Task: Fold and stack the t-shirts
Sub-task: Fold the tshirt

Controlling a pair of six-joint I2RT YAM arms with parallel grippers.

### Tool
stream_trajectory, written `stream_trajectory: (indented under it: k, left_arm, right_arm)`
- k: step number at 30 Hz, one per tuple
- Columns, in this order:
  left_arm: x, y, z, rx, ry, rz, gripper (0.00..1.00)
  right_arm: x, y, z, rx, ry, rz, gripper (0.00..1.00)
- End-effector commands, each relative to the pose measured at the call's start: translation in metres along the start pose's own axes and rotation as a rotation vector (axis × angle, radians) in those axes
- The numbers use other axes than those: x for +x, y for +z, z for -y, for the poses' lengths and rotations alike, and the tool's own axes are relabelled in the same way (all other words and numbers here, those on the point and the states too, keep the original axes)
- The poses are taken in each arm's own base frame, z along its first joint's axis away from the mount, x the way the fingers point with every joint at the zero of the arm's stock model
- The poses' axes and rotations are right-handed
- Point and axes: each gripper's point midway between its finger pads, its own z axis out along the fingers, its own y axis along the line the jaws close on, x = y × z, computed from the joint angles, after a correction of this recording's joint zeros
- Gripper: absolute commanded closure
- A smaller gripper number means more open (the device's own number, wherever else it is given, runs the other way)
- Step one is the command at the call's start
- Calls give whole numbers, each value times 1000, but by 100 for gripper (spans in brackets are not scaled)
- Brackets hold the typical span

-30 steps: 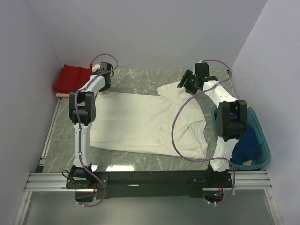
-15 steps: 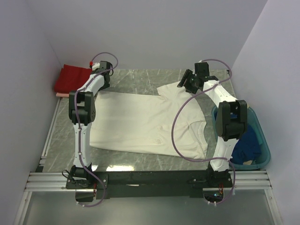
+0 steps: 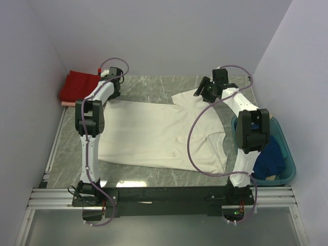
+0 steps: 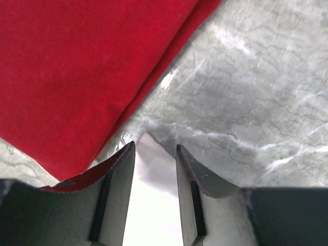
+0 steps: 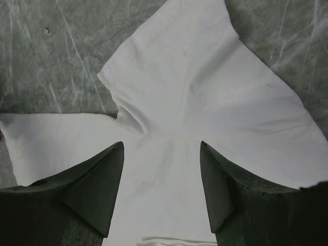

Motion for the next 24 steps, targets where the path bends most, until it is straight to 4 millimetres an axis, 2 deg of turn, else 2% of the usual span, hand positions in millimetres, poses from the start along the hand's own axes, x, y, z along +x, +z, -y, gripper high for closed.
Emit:
stream_trajectory:
  k: [1, 6, 16, 20, 21, 22, 24]
  left_arm:
    - [-4, -11, 6, 28, -33, -12, 57]
    - [1, -9, 8, 41, -38, -23, 66]
    - [16, -2, 5, 41, -22, -52, 69]
    - [20, -1, 6, 48, -25, -61, 80]
    - [19, -1, 7, 52, -26, -58, 88]
    - [21, -1, 7, 53, -25, -62, 92]
    - [17, -3, 8, 60, -32, -53, 97]
  right_arm:
    - [-11, 5, 0, 3, -13, 19, 33]
    - [-12, 15, 3, 15, -15, 8, 32]
    - [-27, 33, 7, 61, -32, 7, 32]
    - [-33, 41, 10, 74, -32, 1, 32]
    - [-33, 45, 14, 87, -28, -3, 32]
    - [-40, 45, 9, 80, -33, 10, 32]
    - [-40, 52, 16, 106, -33, 5, 32]
